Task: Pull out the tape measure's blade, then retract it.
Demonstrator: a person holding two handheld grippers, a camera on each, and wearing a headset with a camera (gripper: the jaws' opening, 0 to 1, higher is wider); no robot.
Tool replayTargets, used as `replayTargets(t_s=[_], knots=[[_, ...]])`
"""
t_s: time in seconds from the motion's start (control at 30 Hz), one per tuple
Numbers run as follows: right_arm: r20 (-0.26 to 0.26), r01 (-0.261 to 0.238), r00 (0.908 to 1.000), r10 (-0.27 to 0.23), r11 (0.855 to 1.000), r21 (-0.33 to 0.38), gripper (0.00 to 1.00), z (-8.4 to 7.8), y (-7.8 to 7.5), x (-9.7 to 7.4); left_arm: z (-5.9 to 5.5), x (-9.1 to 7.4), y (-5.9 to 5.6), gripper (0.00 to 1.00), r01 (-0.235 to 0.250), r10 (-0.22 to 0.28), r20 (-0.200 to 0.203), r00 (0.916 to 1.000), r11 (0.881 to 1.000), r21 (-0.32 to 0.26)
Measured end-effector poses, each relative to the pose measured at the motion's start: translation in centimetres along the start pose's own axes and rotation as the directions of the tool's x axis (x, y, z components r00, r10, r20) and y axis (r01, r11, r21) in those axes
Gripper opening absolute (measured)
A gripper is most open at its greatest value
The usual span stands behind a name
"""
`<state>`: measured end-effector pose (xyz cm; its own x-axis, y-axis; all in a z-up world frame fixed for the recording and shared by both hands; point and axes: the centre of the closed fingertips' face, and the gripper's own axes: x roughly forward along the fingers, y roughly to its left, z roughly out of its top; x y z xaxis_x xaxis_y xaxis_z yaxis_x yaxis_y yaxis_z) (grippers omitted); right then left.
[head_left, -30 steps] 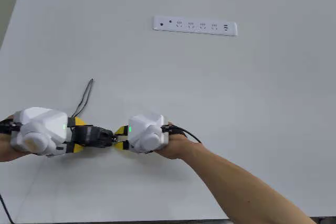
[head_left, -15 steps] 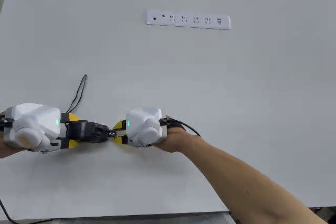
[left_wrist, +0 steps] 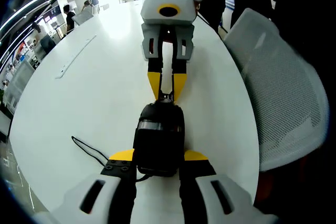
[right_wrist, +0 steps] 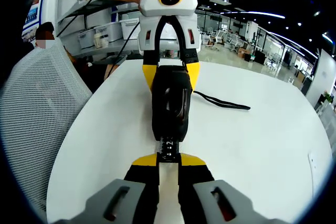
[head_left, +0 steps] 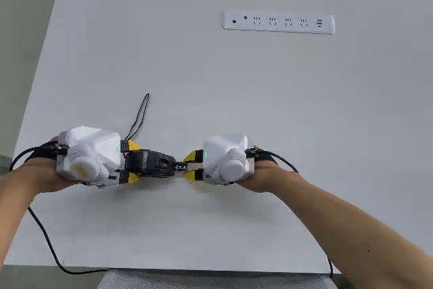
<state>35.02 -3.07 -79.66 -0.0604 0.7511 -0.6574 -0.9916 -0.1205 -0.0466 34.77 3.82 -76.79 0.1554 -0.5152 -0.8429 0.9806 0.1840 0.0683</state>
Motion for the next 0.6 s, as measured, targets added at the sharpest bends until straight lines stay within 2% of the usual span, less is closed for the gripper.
replayTargets(t_s=[0.6], knots=[[-0.003,-0.002,1.0000,0.002,1.000,-0.012,0.10,-0.50,-0.13,-0.71,0.08,0.36,0.08,0.27,-0.002,0.002,-0.001,1.0000,1.000,-0.002]])
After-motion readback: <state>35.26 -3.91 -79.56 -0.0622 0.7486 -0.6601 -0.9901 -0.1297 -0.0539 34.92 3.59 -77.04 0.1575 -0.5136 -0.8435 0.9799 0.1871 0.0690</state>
